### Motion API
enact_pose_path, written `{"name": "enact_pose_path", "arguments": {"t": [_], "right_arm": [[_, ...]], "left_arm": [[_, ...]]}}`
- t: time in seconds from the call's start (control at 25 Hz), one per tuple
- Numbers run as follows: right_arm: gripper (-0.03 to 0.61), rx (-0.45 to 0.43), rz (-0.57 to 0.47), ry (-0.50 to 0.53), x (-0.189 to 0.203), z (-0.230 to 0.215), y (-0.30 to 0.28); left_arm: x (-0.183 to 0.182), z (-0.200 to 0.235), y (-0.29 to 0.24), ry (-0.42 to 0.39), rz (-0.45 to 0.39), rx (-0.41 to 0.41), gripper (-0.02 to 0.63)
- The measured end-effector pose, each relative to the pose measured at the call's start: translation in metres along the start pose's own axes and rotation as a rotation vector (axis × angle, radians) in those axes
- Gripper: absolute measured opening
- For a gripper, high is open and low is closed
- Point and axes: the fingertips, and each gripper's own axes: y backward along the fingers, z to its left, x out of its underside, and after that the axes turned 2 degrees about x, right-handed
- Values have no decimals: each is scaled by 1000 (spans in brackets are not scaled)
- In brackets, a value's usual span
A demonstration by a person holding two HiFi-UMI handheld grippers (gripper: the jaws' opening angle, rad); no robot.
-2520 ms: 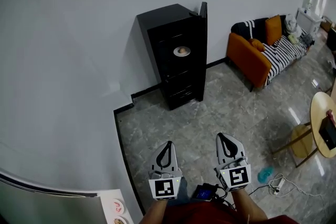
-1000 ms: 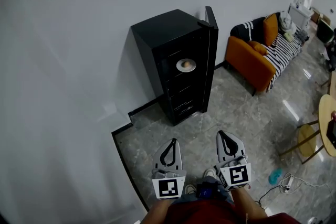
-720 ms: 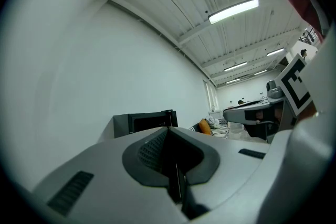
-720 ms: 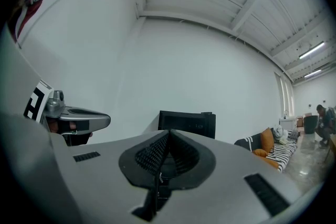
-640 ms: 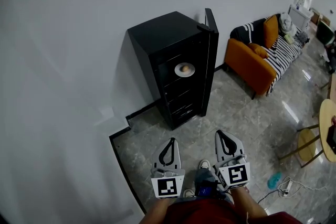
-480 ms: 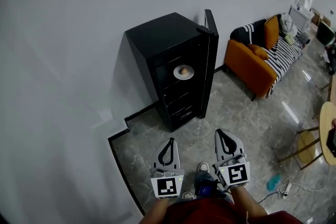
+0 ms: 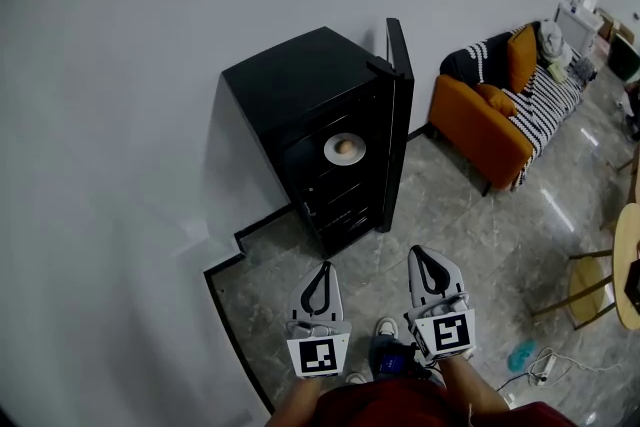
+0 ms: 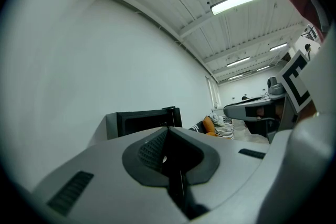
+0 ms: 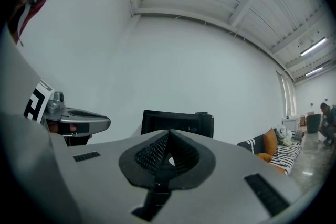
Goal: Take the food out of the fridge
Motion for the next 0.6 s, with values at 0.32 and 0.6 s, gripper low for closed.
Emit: {"name": "enact_pose_path", "arguments": {"t": [0.32, 0.6], "right_arm": [[21, 9, 51, -9, 4, -44, -35], [21, 0, 91, -8, 17, -77, -65]], "left_arm": [[2, -12, -54, 1, 6, -8, 14], [10, -20, -99, 2, 21, -13, 14]]}}
